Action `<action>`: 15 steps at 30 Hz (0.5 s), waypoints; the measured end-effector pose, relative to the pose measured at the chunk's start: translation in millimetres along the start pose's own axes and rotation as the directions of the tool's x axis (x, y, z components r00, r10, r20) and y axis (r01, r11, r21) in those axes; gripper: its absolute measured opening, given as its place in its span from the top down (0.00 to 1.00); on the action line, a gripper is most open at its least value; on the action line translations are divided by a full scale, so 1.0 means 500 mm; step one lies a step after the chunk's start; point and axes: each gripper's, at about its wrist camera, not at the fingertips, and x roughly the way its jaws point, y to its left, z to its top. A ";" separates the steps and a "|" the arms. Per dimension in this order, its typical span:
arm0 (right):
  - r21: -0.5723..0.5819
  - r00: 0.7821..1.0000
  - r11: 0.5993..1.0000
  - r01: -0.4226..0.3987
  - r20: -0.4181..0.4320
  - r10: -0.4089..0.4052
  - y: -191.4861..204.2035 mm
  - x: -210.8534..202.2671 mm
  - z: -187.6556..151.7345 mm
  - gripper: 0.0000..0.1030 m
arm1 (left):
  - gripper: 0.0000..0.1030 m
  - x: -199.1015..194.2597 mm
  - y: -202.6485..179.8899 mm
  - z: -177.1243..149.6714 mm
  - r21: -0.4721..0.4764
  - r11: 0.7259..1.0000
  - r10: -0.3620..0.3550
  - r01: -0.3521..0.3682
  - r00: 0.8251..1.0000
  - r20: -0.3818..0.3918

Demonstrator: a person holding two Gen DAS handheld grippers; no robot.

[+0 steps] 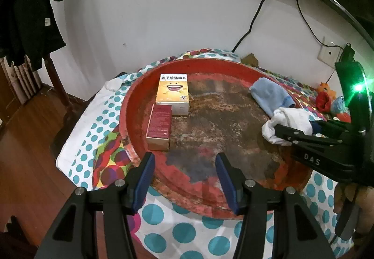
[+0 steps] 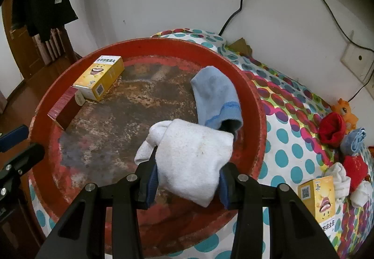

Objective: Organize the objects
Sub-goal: 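Carry the held white sock over the red tray with the right gripper, then open the right gripper to drop the white sock into the tray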

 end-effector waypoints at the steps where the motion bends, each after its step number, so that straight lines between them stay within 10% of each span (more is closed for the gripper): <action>1: -0.005 1.000 1.000 -0.002 -0.001 0.002 0.000 0.002 0.000 0.61 | 0.46 0.000 0.000 0.000 -0.001 1.000 0.002 -0.002 1.000 0.000; 15: -0.003 1.000 1.000 0.004 -0.006 -0.004 0.004 0.014 -0.007 0.57 | 0.46 0.006 -0.005 -0.002 -0.015 0.999 -0.032 0.031 0.999 -0.021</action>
